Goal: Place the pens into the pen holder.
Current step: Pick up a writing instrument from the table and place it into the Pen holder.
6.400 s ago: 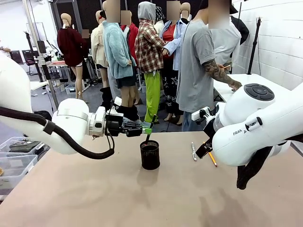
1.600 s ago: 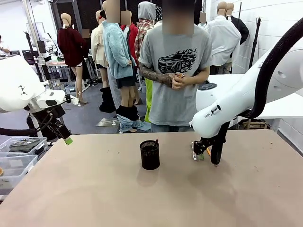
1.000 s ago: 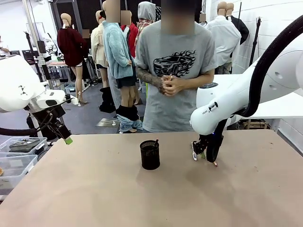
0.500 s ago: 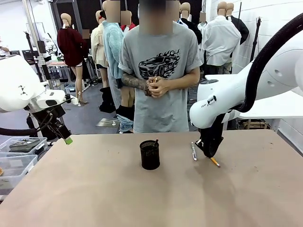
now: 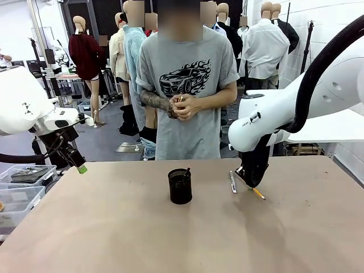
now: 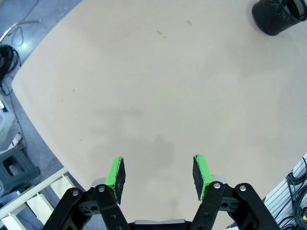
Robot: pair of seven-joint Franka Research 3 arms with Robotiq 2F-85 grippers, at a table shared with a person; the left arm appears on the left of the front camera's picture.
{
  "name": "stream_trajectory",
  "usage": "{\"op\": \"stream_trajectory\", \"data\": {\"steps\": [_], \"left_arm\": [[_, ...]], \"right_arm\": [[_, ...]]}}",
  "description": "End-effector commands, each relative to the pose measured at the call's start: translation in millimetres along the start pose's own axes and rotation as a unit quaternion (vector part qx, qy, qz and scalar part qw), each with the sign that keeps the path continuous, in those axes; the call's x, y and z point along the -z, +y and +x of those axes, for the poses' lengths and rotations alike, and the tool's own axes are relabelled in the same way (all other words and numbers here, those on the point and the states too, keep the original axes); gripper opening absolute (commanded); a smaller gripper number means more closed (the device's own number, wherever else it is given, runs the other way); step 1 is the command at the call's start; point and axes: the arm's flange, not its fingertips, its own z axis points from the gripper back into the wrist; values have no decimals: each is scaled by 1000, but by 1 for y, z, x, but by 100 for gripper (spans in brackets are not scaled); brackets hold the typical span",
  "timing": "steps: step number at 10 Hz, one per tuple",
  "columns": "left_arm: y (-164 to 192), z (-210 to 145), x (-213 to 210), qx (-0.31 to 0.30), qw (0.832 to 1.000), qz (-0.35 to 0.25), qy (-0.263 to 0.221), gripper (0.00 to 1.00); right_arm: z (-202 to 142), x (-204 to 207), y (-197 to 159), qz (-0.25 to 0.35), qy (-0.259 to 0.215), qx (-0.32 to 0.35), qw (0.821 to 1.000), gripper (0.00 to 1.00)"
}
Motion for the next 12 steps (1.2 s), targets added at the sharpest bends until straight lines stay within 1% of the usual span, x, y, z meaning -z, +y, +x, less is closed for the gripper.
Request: {"op": "stream_trajectory", "data": {"steps": [1,3,5,6,8,9,11,12], "left_arm": [[3,-1,0,8,1000,0,-6,74],[3,-1,0,8,1000,0,-6,74],[3,-1,0,8,1000,0,-6,74],[3,-1,0,8,1000,0,-6,74],[3,-1,0,8,1000,0,-6,74],[3,-1,0,8,1000,0,-6,74],[3,-1,0,8,1000,0,-6,74],[3,-1,0,8,1000,0,-6,74]], "right_arm": [[-27,-24,-13,44,-34,-13,998,0],[-43,-49,-26,98,-90,-52,990,0],[-50,-63,-30,161,-143,-101,971,0],[-52,-67,-30,183,-164,-125,961,0],[-56,-70,-29,232,-201,-173,936,0],[-57,-70,-27,269,-227,-205,913,0],[-62,-71,-30,318,-266,-235,879,0],[-67,-74,-38,321,-273,-238,875,0]]}}
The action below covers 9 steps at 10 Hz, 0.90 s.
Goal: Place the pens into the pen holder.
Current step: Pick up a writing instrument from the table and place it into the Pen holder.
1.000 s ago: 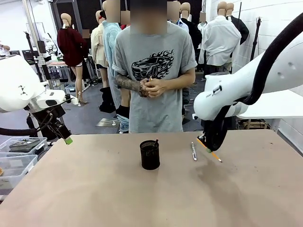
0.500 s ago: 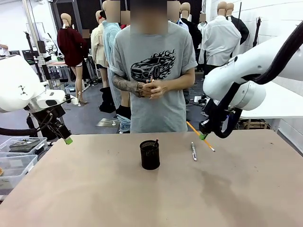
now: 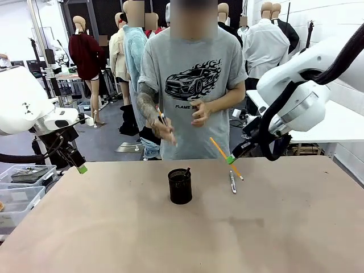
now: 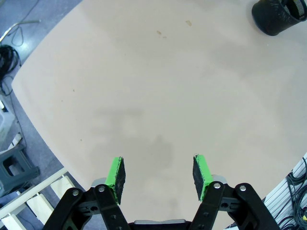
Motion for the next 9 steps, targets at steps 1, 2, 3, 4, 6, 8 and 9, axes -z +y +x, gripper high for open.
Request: {"op": "stream_trajectory", "data": {"steps": [1,2,3,4,6,8,9], "left_arm": [[3,-1,0,8,1000,0,-6,74],[3,-1,0,8,1000,0,-6,74],[3,-1,0,8,1000,0,-6,74],[3,-1,0,8,1000,0,-6,74],[3,-1,0,8,1000,0,-6,74],[3,-1,0,8,1000,0,-6,74],[3,-1,0,8,1000,0,-6,74]], "right_arm": [[-26,-31,-8,17,-23,4,1000,0],[-41,-61,-17,18,-46,4,999,0],[-56,-86,-25,12,-67,15,998,0],[-74,-111,-34,12,-90,26,996,0],[-115,-160,-44,3,-152,48,987,0],[-142,-181,-49,6,-200,58,978,0],[-147,-181,-47,18,-219,50,974,0]]}}
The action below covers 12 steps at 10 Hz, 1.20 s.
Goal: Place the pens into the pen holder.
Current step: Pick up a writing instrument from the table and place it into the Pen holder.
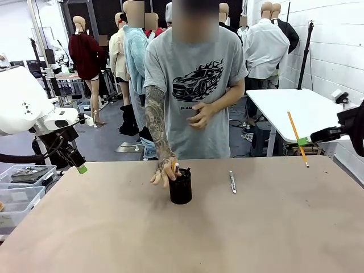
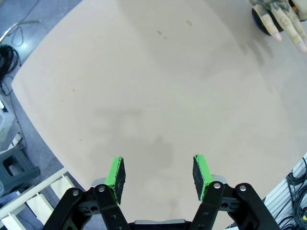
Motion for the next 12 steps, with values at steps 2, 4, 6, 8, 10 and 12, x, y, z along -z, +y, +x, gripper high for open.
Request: {"op": "stream_trajectory", "data": {"steps": [2,4,6,8,10,12], "left_arm": [[3,-1,0,8,1000,0,-6,74],[3,-1,0,8,1000,0,-6,74],[3,-1,0,8,1000,0,-6,74],[3,-1,0,8,1000,0,-6,74],[3,-1,0,8,1000,0,-6,74],[3,-1,0,8,1000,0,-6,74]], "right_arm": [[-7,16,11,43,-48,-26,998,0],[4,34,28,48,-80,-35,995,0],[18,66,53,66,-114,-56,990,0],[27,92,71,78,-155,-76,982,0],[37,131,81,95,-170,-80,978,0],[44,168,93,141,-197,-121,963,0]]}}
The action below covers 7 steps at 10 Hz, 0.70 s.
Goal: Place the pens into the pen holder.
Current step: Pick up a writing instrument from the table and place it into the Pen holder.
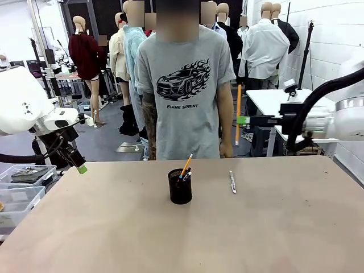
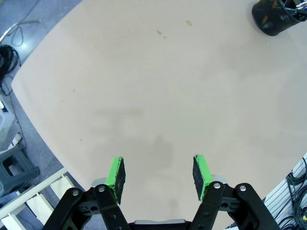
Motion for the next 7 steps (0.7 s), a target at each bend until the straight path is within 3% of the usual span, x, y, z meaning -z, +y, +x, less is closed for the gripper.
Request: {"op": "stream_trajectory", "data": {"steps": [1,4,5,6,7], "left_arm": [[3,-1,0,8,1000,1,-5,74],[3,-1,0,8,1000,1,-5,74],[3,-1,0,8,1000,1,-5,74],[3,-1,0,8,1000,1,-5,74],[3,-1,0,8,1000,1,-5,74]], "right_arm": [[-12,26,-9,48,-42,-52,997,0],[-22,72,5,65,-16,-66,996,0],[-20,81,5,-2,57,-38,998,0],[-23,58,7,71,-16,-54,996,0],[-23,58,7,71,-16,-54,996,0]]}}
